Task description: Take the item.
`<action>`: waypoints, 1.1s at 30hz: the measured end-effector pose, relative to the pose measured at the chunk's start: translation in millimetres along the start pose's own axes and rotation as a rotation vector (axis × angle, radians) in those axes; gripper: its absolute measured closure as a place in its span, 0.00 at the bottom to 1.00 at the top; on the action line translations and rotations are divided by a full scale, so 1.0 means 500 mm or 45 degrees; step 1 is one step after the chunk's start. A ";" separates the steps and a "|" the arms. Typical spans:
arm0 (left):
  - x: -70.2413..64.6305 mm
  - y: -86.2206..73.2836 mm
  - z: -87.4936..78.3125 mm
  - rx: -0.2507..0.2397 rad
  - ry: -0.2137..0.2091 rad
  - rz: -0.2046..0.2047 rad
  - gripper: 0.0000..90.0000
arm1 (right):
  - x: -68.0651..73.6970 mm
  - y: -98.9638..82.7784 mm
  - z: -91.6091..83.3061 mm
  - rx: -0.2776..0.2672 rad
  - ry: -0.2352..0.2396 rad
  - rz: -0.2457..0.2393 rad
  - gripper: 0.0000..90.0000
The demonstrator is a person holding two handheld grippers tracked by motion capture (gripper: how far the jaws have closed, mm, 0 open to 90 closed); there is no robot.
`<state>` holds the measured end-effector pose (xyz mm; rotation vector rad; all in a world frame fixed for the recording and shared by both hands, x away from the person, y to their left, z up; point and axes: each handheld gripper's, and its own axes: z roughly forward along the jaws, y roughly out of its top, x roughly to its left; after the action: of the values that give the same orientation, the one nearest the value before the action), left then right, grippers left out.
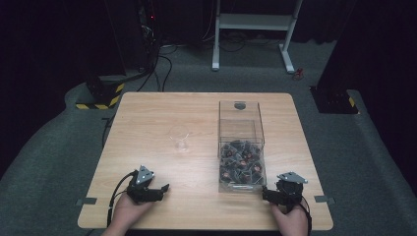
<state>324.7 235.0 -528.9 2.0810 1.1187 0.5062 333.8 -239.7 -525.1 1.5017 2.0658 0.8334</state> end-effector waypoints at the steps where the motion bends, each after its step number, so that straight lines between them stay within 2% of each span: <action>1: 0.000 0.000 0.000 0.000 0.000 0.000 0.22 | 0.000 0.000 0.000 0.000 0.000 0.000 0.09; 7: 0.001 0.001 0.000 0.002 -0.003 0.001 0.21 | -0.001 0.000 0.000 0.000 0.008 -0.005 0.09; 15: 0.001 0.000 0.000 0.001 -0.004 -0.005 0.21 | -0.009 -0.007 -0.007 -0.001 0.044 -0.047 0.09; 33: 0.000 0.002 0.001 0.011 -0.008 0.001 0.19 | -0.004 -0.007 -0.007 0.002 0.038 -0.040 0.09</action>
<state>325.5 234.6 -528.4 2.0891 1.1186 0.4958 329.8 -243.2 -524.9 1.4620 2.1071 0.8469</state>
